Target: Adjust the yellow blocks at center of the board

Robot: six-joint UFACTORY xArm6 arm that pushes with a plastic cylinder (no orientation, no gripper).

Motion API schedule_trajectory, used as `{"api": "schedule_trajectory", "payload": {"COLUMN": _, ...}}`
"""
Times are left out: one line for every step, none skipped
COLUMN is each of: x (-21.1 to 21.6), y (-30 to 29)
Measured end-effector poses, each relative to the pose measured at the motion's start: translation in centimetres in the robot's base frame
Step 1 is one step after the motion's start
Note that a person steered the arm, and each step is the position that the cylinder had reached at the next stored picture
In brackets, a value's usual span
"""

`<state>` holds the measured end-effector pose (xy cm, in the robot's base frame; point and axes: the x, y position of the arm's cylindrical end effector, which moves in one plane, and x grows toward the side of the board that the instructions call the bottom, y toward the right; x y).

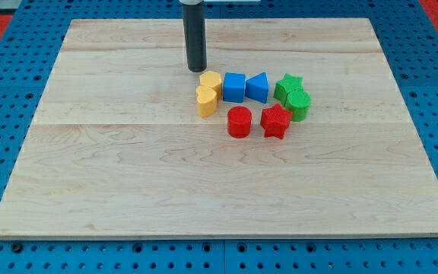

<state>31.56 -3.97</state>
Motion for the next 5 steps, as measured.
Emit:
{"api": "schedule_trajectory", "payload": {"x": 2.5, "y": 0.1}}
{"api": "schedule_trajectory", "payload": {"x": 3.4, "y": 0.4}}
{"api": "schedule_trajectory", "payload": {"x": 2.6, "y": 0.6}}
{"api": "schedule_trajectory", "payload": {"x": 0.1, "y": 3.7}}
{"api": "schedule_trajectory", "payload": {"x": 0.3, "y": 4.5}}
